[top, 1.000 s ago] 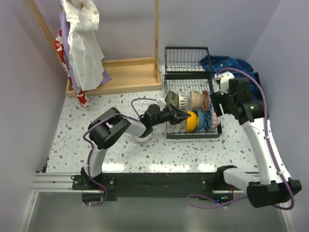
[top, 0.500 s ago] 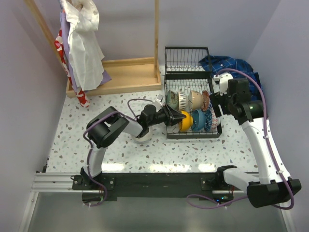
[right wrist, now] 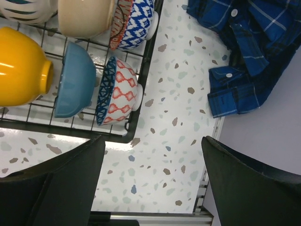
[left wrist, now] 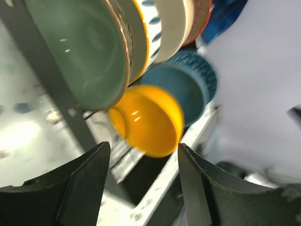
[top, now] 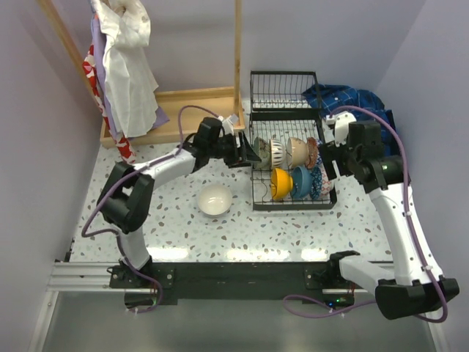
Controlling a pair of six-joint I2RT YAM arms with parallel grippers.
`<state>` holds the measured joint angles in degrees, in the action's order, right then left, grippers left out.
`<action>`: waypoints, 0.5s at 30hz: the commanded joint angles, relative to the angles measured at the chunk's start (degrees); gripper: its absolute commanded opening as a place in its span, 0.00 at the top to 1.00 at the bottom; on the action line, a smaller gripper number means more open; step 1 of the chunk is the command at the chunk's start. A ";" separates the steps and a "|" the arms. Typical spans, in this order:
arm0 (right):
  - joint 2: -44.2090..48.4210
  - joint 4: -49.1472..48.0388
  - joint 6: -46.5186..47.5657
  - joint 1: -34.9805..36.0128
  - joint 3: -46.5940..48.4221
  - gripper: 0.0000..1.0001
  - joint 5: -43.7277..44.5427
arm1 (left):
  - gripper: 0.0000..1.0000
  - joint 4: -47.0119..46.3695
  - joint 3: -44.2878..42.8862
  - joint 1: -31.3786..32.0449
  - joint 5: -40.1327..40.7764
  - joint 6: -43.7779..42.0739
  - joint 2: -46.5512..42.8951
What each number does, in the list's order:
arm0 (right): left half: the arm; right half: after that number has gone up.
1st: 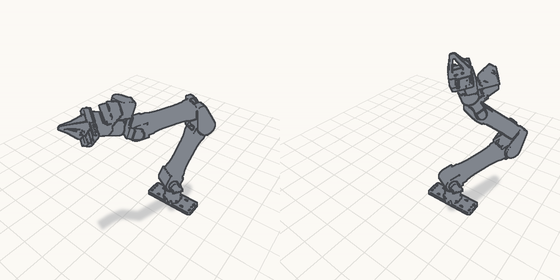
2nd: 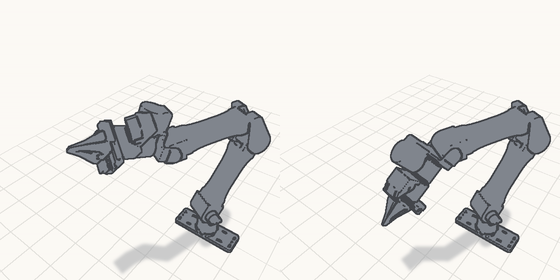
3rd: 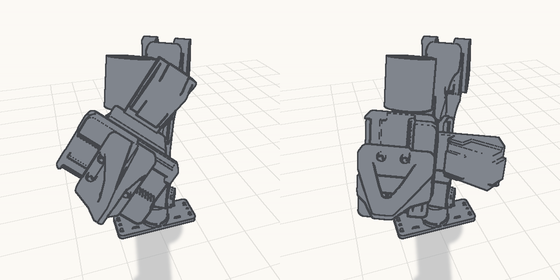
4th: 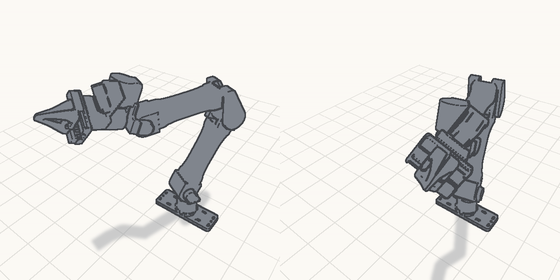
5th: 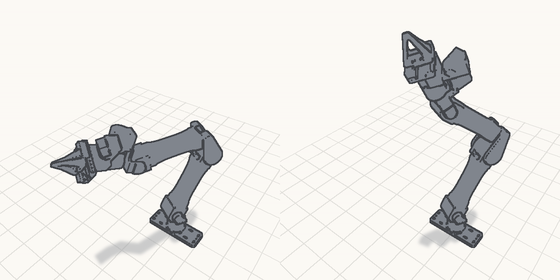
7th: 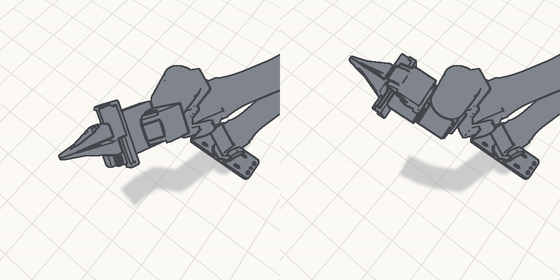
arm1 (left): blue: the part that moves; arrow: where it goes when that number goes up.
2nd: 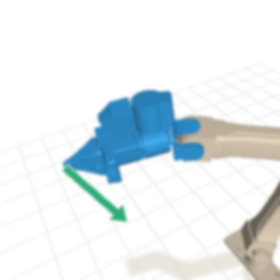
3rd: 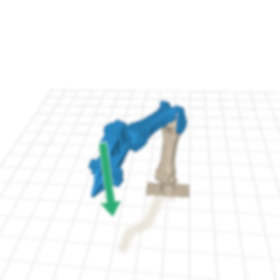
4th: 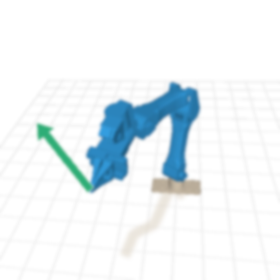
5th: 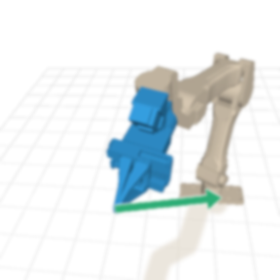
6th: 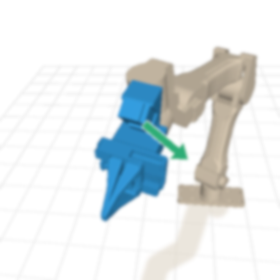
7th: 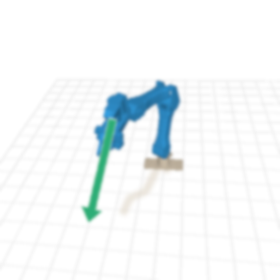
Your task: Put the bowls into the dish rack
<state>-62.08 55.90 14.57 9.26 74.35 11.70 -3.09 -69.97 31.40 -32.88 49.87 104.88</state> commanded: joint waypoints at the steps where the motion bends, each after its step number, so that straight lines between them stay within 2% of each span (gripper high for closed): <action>1: 5.04 -0.79 -0.59 -0.29 -2.18 0.12 -3.79 | 0.36 36.32 -7.19 0.42 -1.86 -37.95 -6.87; 2: 6.00 -1.49 -0.94 -0.38 -2.80 0.12 -4.23 | 0.37 38.75 -7.11 0.51 -1.49 -43.13 -8.10; 3: 8.27 -1.84 -1.21 -0.29 -3.50 0.12 -5.36 | 0.37 40.78 -5.71 0.51 0.26 -51.89 -11.16; 5: 10.92 -2.46 -1.82 -0.29 -5.78 0.12 -6.25 | 0.37 44.13 -3.16 0.59 3.17 -59.58 -16.08; 6: 13.28 -2.37 -1.82 -0.29 -6.49 0.12 -6.69 | 0.37 46.05 -0.71 0.86 4.48 -67.98 -17.59; 9: 16.90 -1.41 -1.21 -0.29 -8.95 0.12 -6.87 | 0.37 45.46 7.71 2.61 15.98 -79.35 -23.22; 12: 21.38 0.35 -0.68 -0.29 -10.45 0.12 -5.82 | 0.38 43.71 12.91 2.79 21.36 -85.63 -27.26; 15: 24.37 2.10 -0.42 -0.29 -11.33 0.12 -5.29 | 0.38 40.81 16.00 3.14 21.11 -88.80 -30.34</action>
<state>-40.49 56.47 13.98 9.26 63.86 6.35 38.74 -57.87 34.26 -17.32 -25.39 77.41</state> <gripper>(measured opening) 0.877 0.624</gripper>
